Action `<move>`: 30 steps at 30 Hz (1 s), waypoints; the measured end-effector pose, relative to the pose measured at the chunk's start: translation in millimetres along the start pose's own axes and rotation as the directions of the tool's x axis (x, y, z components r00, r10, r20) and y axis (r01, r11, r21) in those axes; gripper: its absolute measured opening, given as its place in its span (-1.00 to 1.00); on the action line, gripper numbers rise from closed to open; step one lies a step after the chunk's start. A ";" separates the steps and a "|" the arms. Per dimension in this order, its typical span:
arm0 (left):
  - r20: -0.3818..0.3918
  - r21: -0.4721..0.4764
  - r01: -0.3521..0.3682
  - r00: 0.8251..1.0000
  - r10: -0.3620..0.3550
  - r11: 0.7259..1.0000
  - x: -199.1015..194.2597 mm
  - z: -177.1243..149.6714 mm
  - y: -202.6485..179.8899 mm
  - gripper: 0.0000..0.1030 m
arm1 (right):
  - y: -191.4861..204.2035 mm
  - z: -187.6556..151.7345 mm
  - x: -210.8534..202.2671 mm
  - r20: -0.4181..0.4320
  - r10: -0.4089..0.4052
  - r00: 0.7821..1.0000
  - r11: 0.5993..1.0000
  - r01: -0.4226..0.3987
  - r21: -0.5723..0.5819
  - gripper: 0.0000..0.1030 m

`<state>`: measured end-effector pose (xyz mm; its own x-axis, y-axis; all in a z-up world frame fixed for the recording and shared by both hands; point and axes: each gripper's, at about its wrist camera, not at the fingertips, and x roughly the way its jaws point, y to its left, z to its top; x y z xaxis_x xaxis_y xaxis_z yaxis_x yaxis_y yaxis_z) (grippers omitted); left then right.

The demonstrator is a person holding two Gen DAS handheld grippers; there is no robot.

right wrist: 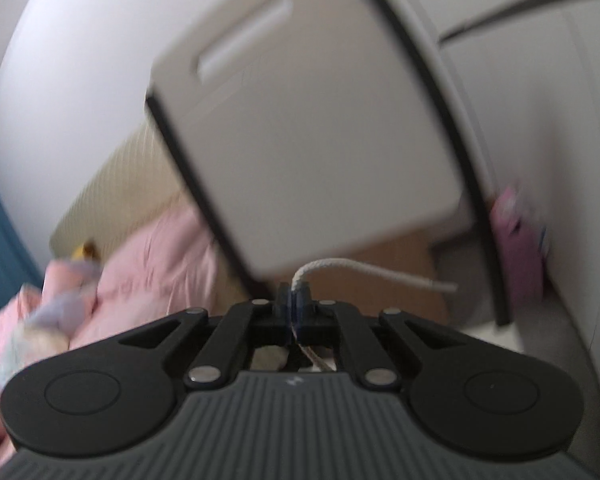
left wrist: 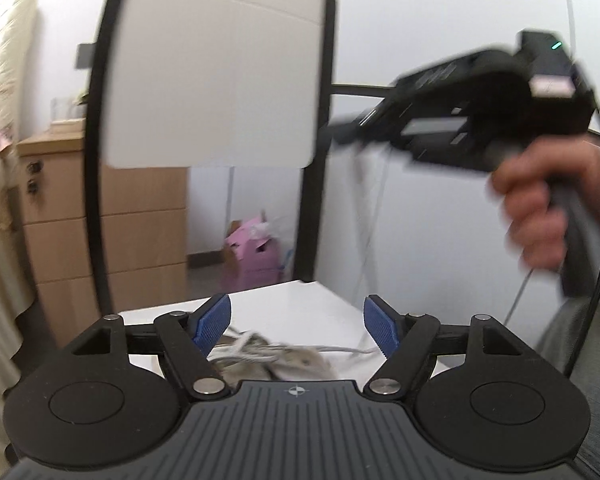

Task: Lace up shoes with both hands

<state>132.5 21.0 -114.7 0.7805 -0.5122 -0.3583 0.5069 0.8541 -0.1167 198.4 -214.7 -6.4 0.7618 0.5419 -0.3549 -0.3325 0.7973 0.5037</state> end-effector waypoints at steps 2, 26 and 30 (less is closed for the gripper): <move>0.003 0.011 0.007 1.000 -0.007 1.000 2.6 -0.9 -4.2 0.49 | 4.4 -19.4 11.0 -0.059 0.024 0.998 1.000 -0.025 -0.008 -0.94; -0.125 -0.130 -0.065 0.991 0.048 0.989 25.6 -2.5 21.4 -0.93 | -12.8 -30.5 51.9 -0.176 0.009 0.984 0.993 0.012 0.116 -0.94; -0.125 -0.125 -0.061 0.991 0.045 0.990 27.6 -2.0 21.6 -0.93 | -22.0 -24.3 43.8 -0.101 0.008 0.995 0.986 0.009 0.166 -0.94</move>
<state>164.3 25.4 -129.0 0.7510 -0.4576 -0.4761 0.4085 0.8884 -0.2095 225.6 -202.1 -52.1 0.6991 0.5724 -0.4285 -0.2288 0.7468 0.6245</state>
